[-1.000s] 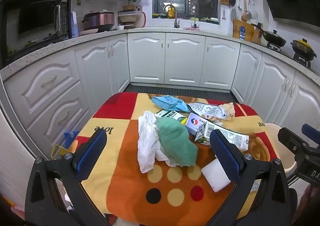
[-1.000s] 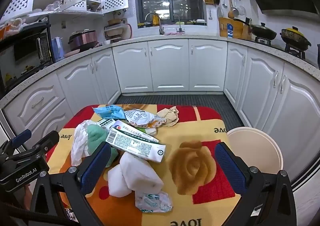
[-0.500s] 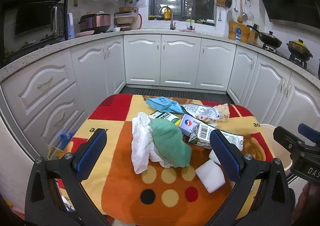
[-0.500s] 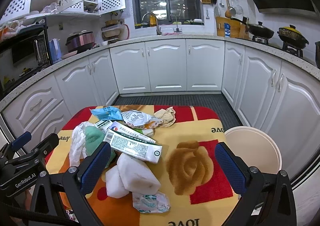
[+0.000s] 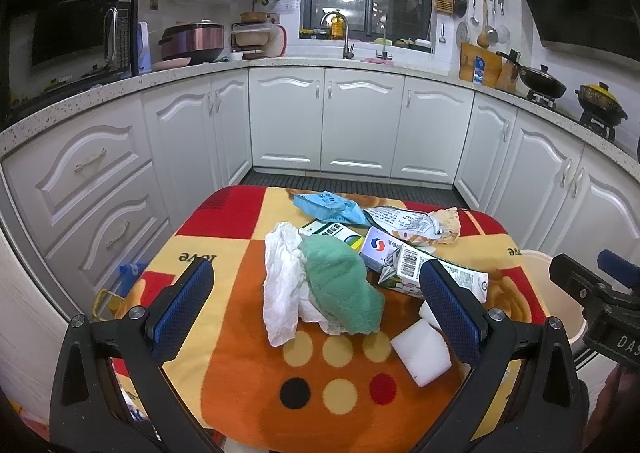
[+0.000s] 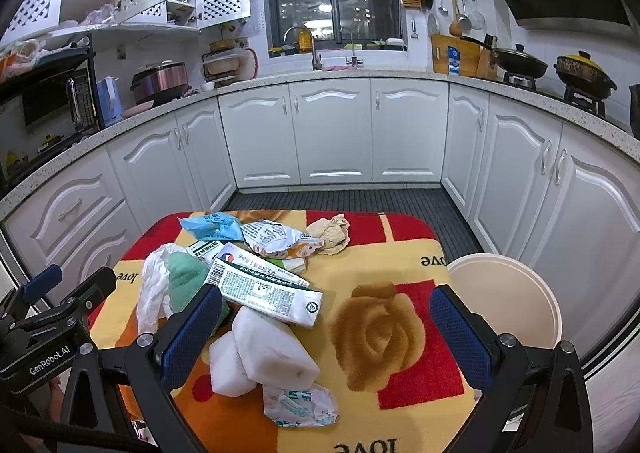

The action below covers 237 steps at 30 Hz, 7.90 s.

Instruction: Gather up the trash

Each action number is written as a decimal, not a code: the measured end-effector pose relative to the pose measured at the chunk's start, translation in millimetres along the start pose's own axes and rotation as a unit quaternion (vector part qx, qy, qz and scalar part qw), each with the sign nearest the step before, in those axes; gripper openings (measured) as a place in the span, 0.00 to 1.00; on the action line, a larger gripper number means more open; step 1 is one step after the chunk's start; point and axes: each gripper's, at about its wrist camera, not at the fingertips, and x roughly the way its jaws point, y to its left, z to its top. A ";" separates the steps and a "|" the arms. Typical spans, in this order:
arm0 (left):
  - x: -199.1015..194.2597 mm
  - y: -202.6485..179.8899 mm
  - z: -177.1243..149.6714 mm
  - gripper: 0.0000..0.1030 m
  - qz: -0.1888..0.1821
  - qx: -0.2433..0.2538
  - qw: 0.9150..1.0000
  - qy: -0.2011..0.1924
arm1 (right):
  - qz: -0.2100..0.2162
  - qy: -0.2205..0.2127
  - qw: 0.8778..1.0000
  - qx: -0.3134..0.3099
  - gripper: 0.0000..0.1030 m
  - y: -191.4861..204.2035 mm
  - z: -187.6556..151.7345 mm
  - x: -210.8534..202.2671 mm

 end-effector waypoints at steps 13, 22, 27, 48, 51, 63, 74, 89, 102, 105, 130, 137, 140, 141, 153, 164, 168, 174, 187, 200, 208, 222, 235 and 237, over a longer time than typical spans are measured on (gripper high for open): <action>4.7 0.7 -4.8 0.99 0.005 -0.002 1.000 0.004 | 0.002 -0.001 1.000 0.007 1.00 -1.7 -0.6 0.8; 4.8 0.0 -5.3 0.99 0.003 -0.002 1.000 0.006 | 0.011 0.005 1.000 0.019 1.00 -3.7 -0.8 2.3; 4.8 -0.1 -5.4 0.99 0.004 -0.002 1.000 0.005 | 0.007 0.002 1.000 0.016 1.00 -4.3 -0.9 2.1; 10.3 0.3 -8.8 0.99 0.010 -0.007 1.000 0.017 | 0.002 0.027 1.000 0.013 1.00 -3.4 -2.0 3.8; 12.1 0.8 -10.5 0.99 0.011 -0.007 1.000 0.020 | 0.006 0.020 1.000 0.015 1.00 -3.4 -3.0 5.0; 17.4 1.8 -8.4 0.99 0.015 -0.011 0.999 0.029 | 0.009 0.032 0.999 0.012 1.00 -2.0 -4.1 10.7; 24.3 3.9 -8.6 0.99 0.017 -0.012 0.999 0.037 | 0.013 0.035 0.999 0.005 1.00 3.3 -4.7 17.5; 43.9 24.1 -18.0 0.99 -0.009 -0.005 0.995 0.095 | 0.047 0.063 0.997 -0.014 1.00 5.0 -9.1 31.3; 83.3 33.0 -12.8 0.99 -0.053 -0.007 0.987 0.148 | 0.112 0.115 0.987 -0.006 1.00 -2.8 -7.8 68.0; 99.0 22.4 -10.4 0.99 -0.058 -0.001 0.986 0.156 | 0.119 0.116 0.986 -0.020 0.99 -0.6 -5.7 76.9; 157.6 14.5 2.0 0.45 -0.093 -0.008 0.974 0.208 | 0.208 0.198 0.947 -0.142 0.62 37.8 0.8 166.6; 130.0 26.2 22.1 0.44 -0.122 -0.028 0.973 0.193 | 0.249 0.164 0.951 -0.082 0.51 14.7 19.8 136.2; 122.0 28.2 30.1 0.44 -0.153 -0.046 0.968 0.196 | 0.262 0.156 0.950 -0.060 0.50 6.7 23.8 121.9; 120.2 28.9 32.0 0.44 -0.154 -0.050 0.967 0.198 | 0.262 0.154 0.951 -0.058 0.50 6.8 24.1 119.4; 120.0 21.2 17.2 0.51 -0.144 -0.043 0.964 0.221 | 0.252 0.141 0.956 -0.052 0.46 6.7 17.2 88.4; 140.8 16.1 5.9 0.53 -0.126 -0.049 0.961 0.242 | 0.236 0.148 0.958 -0.060 0.39 6.6 7.5 97.1; 145.2 12.5 -5.8 0.54 -0.108 -0.038 0.960 0.256 | 0.222 0.158 0.960 -0.068 0.39 6.4 5.3 103.5; 155.8 7.0 -19.2 0.57 -0.115 -0.044 0.953 0.276 | 0.210 0.187 0.956 -0.081 0.65 5.0 -0.8 120.8; 108.7 -6.4 17.1 0.38 -0.137 -0.015 0.968 0.212 | 0.237 0.140 0.961 -0.018 0.42 -22.9 9.9 97.1; 80.0 -105.7 48.5 0.38 -0.213 0.047 0.958 0.187 | 0.142 0.087 0.986 0.017 0.42 -100.0 20.1 46.6; 84.5 -195.1 45.9 0.38 -0.243 0.092 0.945 0.201 | 0.030 0.090 0.994 0.050 0.42 -177.5 6.0 38.5; 123.2 -303.3 5.8 0.40 -0.236 0.137 0.934 0.231 | -0.069 0.135 0.984 0.096 0.42 -268.4 -30.4 72.5; 142.1 -314.9 -5.2 0.55 -0.267 0.119 0.926 0.237 | -0.096 0.124 0.979 0.132 0.65 -291.6 -30.2 85.8; 138.1 -313.0 -5.3 0.55 -0.262 0.121 0.928 0.234 | -0.091 0.128 0.979 0.131 0.66 -289.0 -32.8 86.0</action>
